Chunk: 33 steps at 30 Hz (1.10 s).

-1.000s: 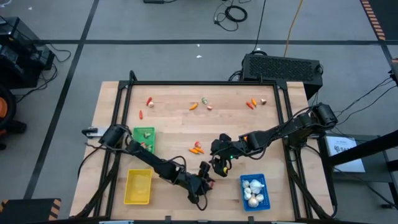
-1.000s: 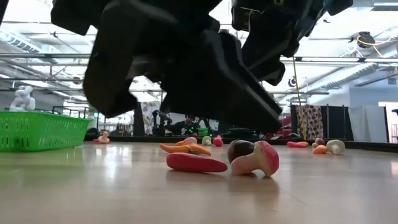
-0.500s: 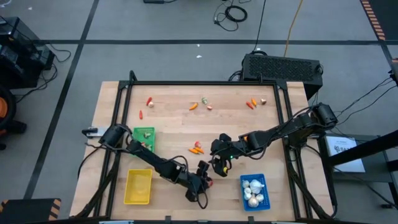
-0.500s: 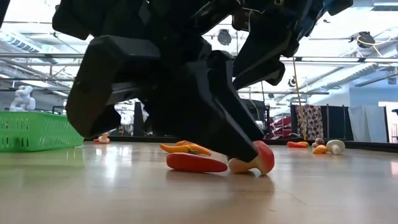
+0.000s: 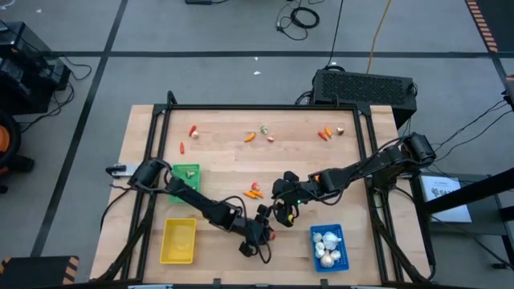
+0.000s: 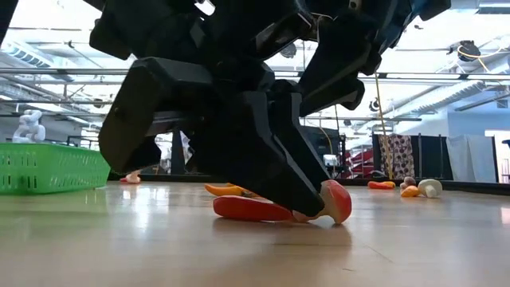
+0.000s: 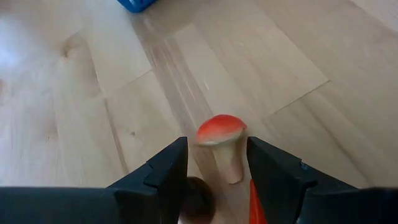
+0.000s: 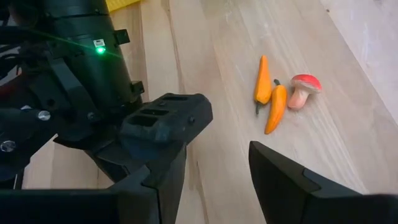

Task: Sort produce into baskets
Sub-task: Put the red mushroom into the green bin

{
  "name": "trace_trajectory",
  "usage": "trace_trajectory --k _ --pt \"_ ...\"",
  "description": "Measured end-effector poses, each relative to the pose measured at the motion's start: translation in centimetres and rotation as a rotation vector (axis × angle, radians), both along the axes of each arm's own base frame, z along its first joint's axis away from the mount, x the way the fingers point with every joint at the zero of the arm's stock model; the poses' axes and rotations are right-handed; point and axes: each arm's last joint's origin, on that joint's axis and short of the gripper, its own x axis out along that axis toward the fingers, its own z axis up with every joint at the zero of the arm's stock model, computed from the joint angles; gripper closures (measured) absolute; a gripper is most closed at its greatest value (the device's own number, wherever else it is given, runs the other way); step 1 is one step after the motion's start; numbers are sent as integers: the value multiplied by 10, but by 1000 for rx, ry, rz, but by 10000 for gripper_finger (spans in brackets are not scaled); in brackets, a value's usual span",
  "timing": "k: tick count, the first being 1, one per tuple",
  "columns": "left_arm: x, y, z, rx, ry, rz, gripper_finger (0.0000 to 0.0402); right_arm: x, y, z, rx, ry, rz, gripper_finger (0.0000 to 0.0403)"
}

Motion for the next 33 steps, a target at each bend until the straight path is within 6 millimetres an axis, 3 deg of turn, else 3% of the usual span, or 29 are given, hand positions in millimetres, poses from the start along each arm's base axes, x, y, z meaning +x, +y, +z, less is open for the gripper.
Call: trace_trajectory --k 24,33 --pt "4 4 -14 -85 57 16 229 0 0 0 2 -3 4 234" --pt "4 5 -14 -83 57 23 301 0 0 0 -3 -3 1 234"
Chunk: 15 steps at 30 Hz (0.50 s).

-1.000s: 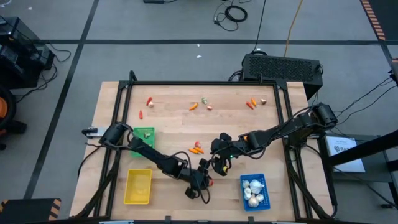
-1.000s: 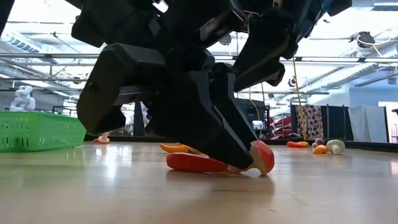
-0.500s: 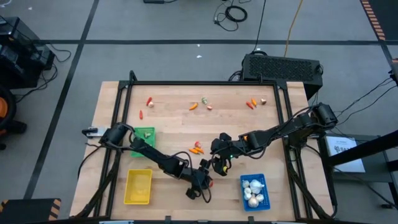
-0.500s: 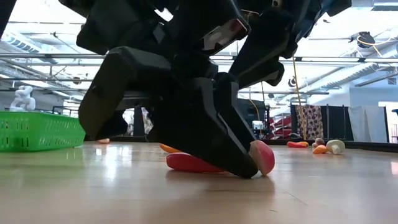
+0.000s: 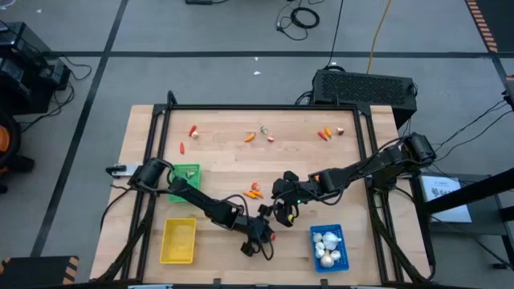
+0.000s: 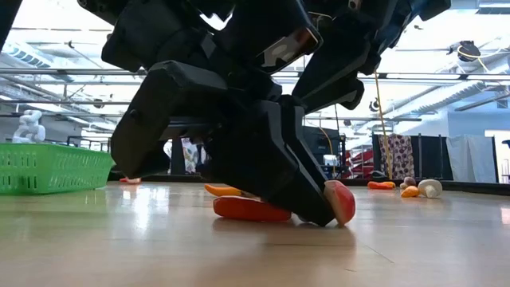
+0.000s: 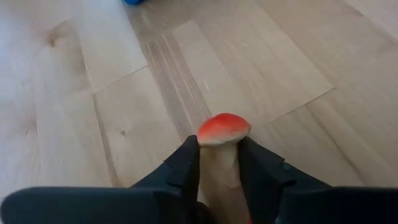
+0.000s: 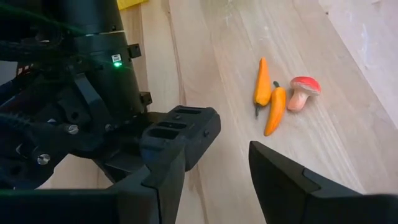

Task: Sort produce into baskets
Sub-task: Put the red mushroom into the green bin

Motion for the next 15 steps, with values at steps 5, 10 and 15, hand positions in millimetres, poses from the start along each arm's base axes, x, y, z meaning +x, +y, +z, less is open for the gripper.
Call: trace_trajectory --k 5,10,15 --pt "-6 -3 12 3 8 -9 321 0 0 0 4 6 7 234" --pt "-21 -9 56 -16 -10 -28 325 -1 0 -1 2 13 7 234" --pt "-58 -12 95 32 107 -56 326 -1 0 -1 1 21 3 234"
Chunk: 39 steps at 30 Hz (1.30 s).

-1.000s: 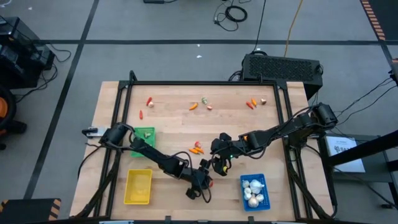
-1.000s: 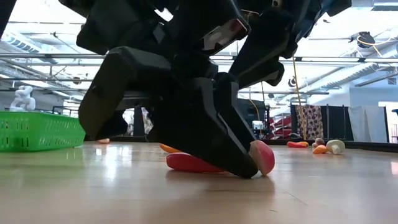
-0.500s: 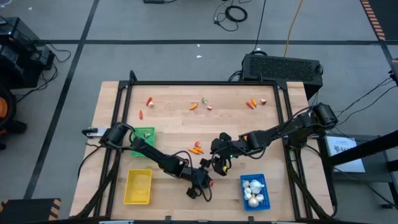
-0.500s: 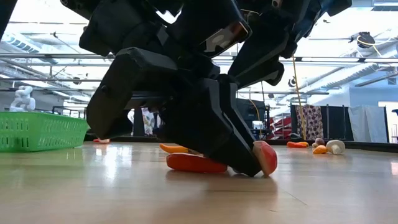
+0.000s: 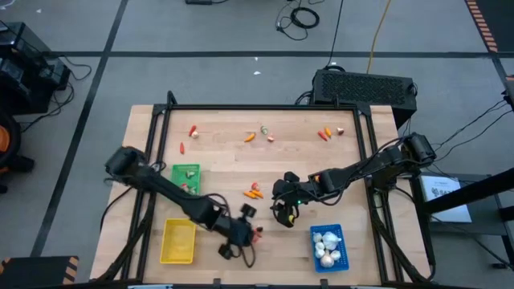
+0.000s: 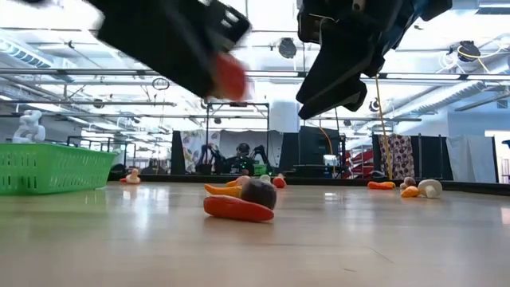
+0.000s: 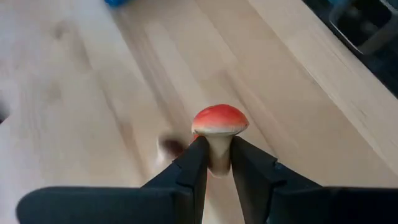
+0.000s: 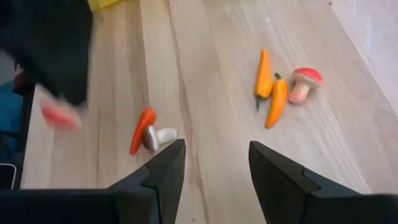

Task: Sort produce into baskets
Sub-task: Put the red mushroom into the green bin

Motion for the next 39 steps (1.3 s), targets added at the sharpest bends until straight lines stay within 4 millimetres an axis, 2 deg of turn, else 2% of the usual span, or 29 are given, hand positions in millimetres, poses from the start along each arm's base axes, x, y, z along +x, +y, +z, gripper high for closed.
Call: trace_trajectory --k 3,7,11,14,19,26,31,39 --pt "-25 5 25 60 48 64 326 0 0 0 3 -1 -3 234" --pt "-62 18 46 188 158 177 326 0 0 0 15 0 -17 234" --pt "-95 39 67 323 215 315 326 0 0 0 15 0 -17 234" --pt "-115 59 75 395 209 415 326 0 0 0 18 -4 -20 234" --pt "-141 95 65 400 234 514 325 0 0 0 18 -5 -21 234" --pt "-173 138 29 384 364 640 325 0 0 0 15 -5 -18 234" --pt "-170 145 23 283 409 615 325 1 -1 1 -14 -12 -41 234" --pt "-168 150 21 247 451 606 325 1 -2 1 -23 -15 -52 234"
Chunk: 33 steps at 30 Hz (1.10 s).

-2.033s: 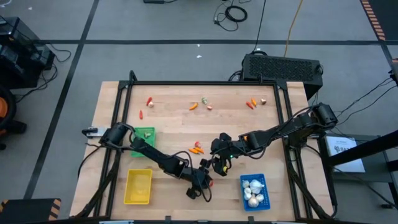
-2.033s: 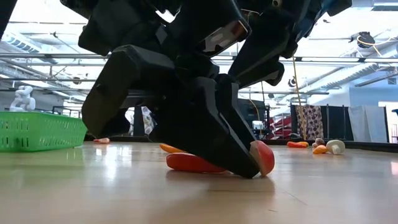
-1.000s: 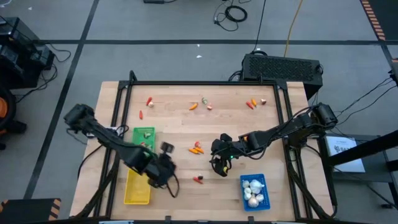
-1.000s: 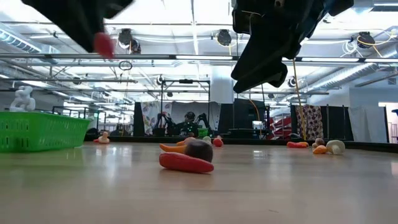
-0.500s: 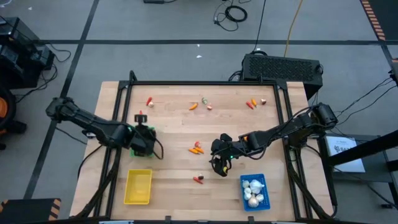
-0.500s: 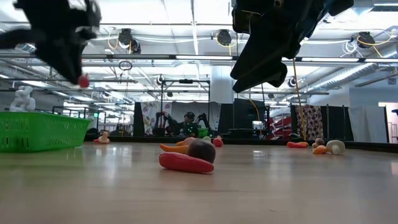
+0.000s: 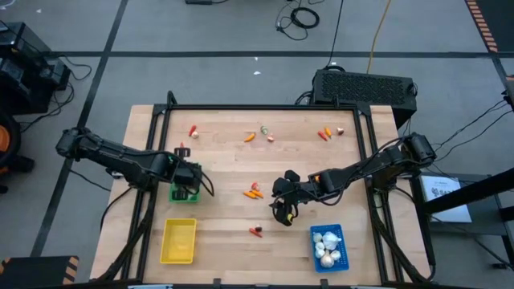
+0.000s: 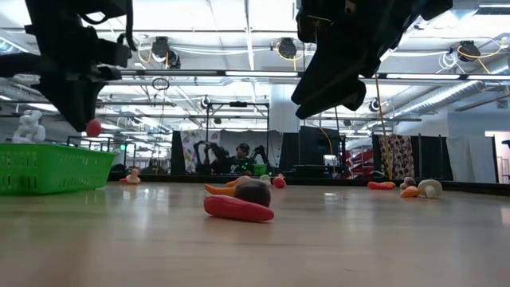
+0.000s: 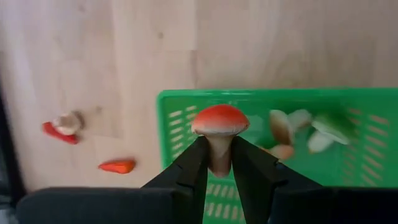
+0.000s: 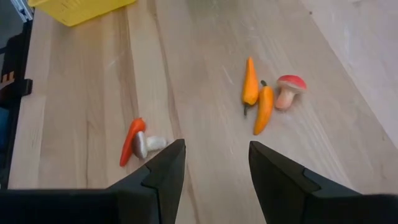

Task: Sort produce into baskets
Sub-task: Put the red mushroom into the green bin

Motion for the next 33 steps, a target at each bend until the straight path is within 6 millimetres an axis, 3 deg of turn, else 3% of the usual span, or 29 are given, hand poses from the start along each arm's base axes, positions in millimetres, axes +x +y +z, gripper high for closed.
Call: trace_trajectory --k 9,19,26,33 --pt "0 -2 0 -51 9 -31 323 0 0 0 2 1 1 234" --pt "0 -2 0 -50 9 -30 259 0 0 0 2 1 2 234" --pt "2 -2 0 -48 -11 -38 251 0 0 0 3 1 2 234" --pt "26 -7 8 -57 -247 -161 251 0 -1 0 0 1 -2 234"
